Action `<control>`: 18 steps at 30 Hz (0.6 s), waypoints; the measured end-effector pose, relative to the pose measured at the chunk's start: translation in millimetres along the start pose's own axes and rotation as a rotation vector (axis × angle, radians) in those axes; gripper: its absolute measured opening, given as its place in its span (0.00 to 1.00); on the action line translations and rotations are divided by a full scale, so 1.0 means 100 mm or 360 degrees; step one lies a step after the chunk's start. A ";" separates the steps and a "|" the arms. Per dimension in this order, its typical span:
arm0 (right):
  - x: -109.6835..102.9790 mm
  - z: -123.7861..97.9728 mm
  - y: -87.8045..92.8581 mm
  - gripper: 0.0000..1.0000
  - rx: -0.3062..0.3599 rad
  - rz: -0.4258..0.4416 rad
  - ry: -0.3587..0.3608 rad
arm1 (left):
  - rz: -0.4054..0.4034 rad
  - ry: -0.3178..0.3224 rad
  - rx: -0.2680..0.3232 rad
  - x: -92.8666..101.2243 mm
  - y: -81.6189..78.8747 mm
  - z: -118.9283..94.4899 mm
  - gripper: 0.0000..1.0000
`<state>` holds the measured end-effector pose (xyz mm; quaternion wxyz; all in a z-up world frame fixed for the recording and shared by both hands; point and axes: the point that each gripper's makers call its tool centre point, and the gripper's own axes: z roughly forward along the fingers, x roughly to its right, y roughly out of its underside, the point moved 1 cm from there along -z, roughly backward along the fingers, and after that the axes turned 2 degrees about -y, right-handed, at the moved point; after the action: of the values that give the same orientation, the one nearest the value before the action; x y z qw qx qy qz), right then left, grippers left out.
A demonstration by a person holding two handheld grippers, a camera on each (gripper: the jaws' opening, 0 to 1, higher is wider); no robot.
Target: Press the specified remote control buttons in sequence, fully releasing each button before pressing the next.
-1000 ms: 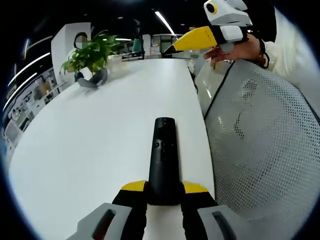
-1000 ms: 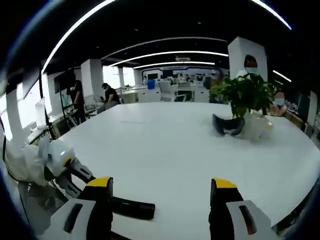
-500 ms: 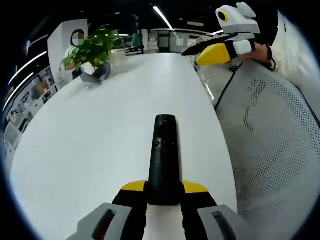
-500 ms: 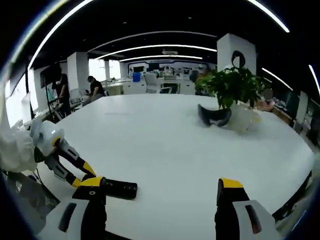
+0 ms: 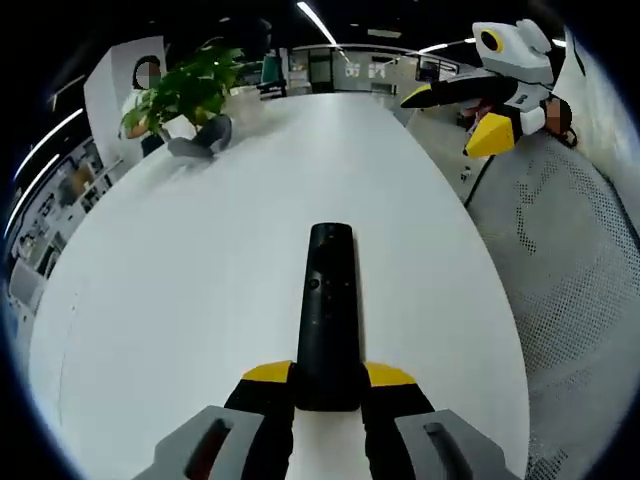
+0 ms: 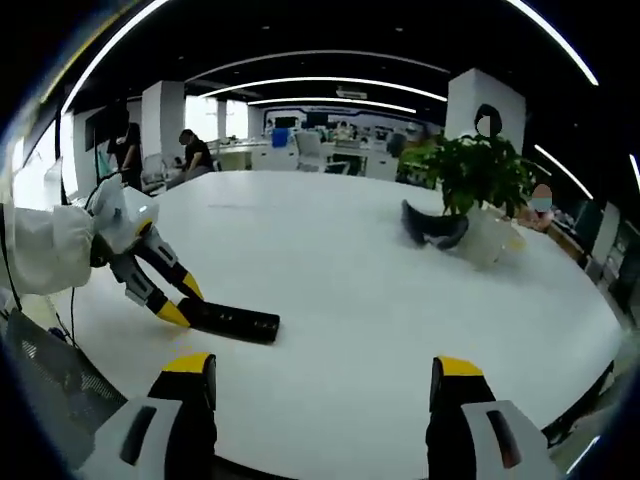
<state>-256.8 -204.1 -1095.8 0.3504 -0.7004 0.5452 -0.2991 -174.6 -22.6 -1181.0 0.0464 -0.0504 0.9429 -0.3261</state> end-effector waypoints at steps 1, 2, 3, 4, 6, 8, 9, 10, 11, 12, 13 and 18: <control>0.00 0.00 0.00 0.87 -0.0004 -0.0003 0.0001 | 0.0004 -0.0004 -0.0006 -0.06 0.00 0.00 0.25; 0.00 0.00 0.01 0.87 -0.0007 -0.0006 0.0002 | 0.0009 -0.0008 -0.0011 -0.09 0.00 0.01 0.25; 0.01 0.01 0.02 0.86 -0.0020 -0.0012 0.0006 | 0.0016 -0.0014 -0.0019 -0.15 0.01 0.00 0.25; 0.01 0.01 0.03 0.86 -0.0030 -0.0014 0.0009 | 0.0019 -0.0016 -0.0021 -0.18 0.01 0.00 0.25; 0.01 0.01 0.04 0.86 -0.0037 -0.0012 0.0008 | 0.0024 -0.0020 -0.0025 -0.25 0.01 -0.01 0.25; 0.01 0.01 0.05 0.85 -0.0047 -0.0017 0.0008 | 0.0029 -0.0031 -0.0037 -0.35 0.02 -0.03 0.25; 0.01 0.01 0.06 0.85 -0.0050 -0.0018 0.0008 | 0.0031 -0.0034 -0.0042 -0.39 0.03 -0.02 0.25; 0.01 0.01 0.06 0.85 -0.0052 -0.0018 0.0008 | 0.0032 -0.0037 -0.0052 -0.45 0.04 -0.03 0.25; 0.01 0.01 0.07 0.84 -0.0055 -0.0018 0.0006 | 0.0034 -0.0039 -0.0055 -0.48 0.04 -0.03 0.25; 0.00 0.02 0.08 0.83 -0.0063 -0.0020 0.0002 | 0.0036 -0.0041 -0.0063 -0.54 0.04 -0.04 0.25; 0.00 0.02 0.08 0.83 -0.0068 -0.0022 0.0002 | 0.0048 -0.0044 -0.0062 -0.57 0.04 -0.03 0.25; 0.00 0.02 0.09 0.82 -0.0074 -0.0022 -0.0003 | 0.0061 -0.0046 -0.0073 -0.76 0.04 -0.02 0.25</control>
<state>-260.4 -205.2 -1104.7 0.3324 -0.7124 0.5469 -0.2881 -100.0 -8.9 -1177.7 0.0652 -0.0381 0.9501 -0.3027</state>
